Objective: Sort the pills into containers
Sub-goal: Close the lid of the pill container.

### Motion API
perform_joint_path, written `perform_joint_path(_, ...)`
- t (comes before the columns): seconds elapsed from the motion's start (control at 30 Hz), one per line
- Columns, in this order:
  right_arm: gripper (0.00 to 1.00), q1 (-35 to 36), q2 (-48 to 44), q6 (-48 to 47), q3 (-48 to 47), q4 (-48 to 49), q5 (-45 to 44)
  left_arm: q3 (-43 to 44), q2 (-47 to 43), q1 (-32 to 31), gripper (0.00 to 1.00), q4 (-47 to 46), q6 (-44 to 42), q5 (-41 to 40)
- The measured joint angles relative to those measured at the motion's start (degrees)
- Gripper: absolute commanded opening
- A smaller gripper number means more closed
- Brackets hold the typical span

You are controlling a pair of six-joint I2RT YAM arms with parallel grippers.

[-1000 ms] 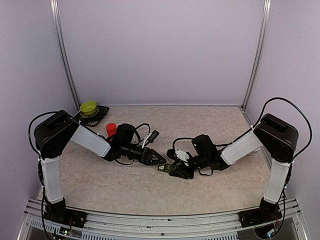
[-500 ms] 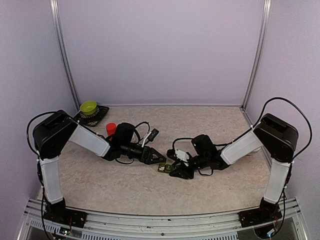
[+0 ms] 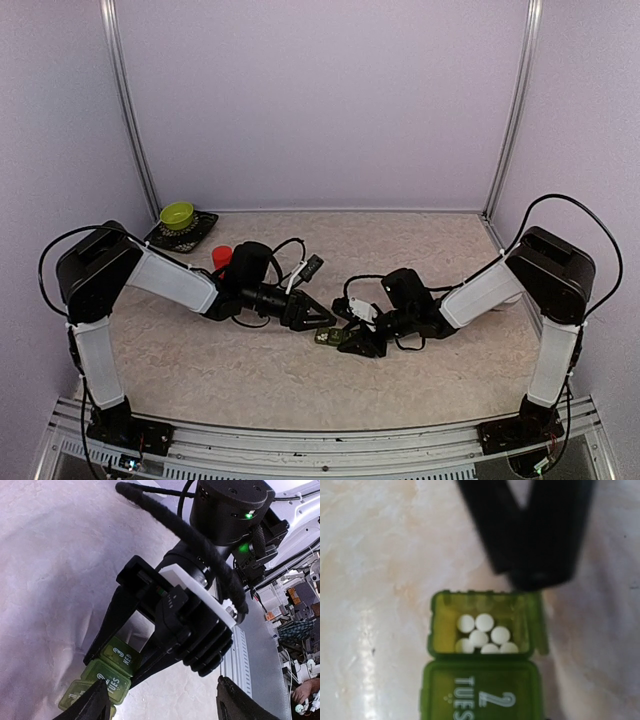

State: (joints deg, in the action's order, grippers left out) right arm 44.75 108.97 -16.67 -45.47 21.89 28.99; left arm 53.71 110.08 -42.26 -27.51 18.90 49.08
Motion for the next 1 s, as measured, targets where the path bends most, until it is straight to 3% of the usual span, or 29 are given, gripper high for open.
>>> perform_joint_path(0.57,0.22,0.02,0.13,-0.02,-0.44,-0.46,0.0,-1.7,-0.39,-0.13,0.66,4.85,-0.76,-3.19)
perform_joint_path(0.8,0.22,0.02,0.13,-0.02,-0.5,-0.57,0.02,-6.84,-7.34,2.14,0.68,0.59,2.69,-5.64)
perform_joint_path(1.0,0.22,0.02,0.13,-0.02,-0.55,-0.66,0.13,-3.52,-5.7,3.61,0.68,-1.49,3.96,-6.32)
